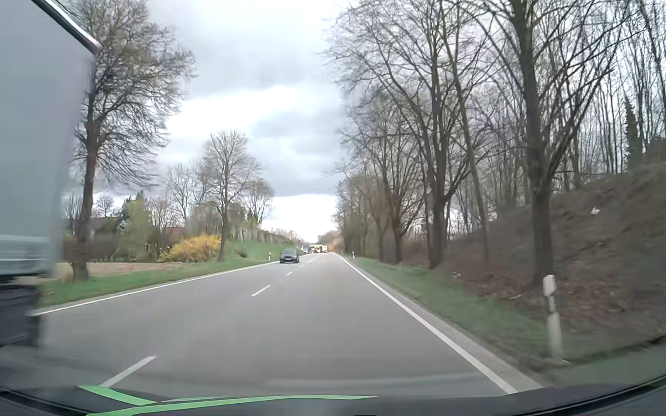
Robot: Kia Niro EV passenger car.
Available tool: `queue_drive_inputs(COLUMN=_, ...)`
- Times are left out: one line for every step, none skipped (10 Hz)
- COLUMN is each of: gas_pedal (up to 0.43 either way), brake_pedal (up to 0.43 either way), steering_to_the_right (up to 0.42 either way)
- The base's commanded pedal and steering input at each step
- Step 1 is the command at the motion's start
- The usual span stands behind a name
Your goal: Follow the waypoints while adhering to traffic rules and regulations
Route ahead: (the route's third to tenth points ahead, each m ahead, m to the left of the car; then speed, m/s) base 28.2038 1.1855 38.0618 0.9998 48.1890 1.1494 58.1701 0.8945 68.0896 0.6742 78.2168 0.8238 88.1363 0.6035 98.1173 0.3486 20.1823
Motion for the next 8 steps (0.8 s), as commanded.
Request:
queue_drive_inputs(gas_pedal=0.157, brake_pedal=0.0, steering_to_the_right=0.0)
queue_drive_inputs(gas_pedal=0.157, brake_pedal=0.0, steering_to_the_right=0.0)
queue_drive_inputs(gas_pedal=0.157, brake_pedal=0.0, steering_to_the_right=0.0)
queue_drive_inputs(gas_pedal=0.157, brake_pedal=0.0, steering_to_the_right=0.0)
queue_drive_inputs(gas_pedal=0.157, brake_pedal=0.0, steering_to_the_right=0.0)
queue_drive_inputs(gas_pedal=0.157, brake_pedal=0.0, steering_to_the_right=0.0)
queue_drive_inputs(gas_pedal=0.157, brake_pedal=0.0, steering_to_the_right=0.0)
queue_drive_inputs(gas_pedal=0.157, brake_pedal=0.0, steering_to_the_right=0.0)
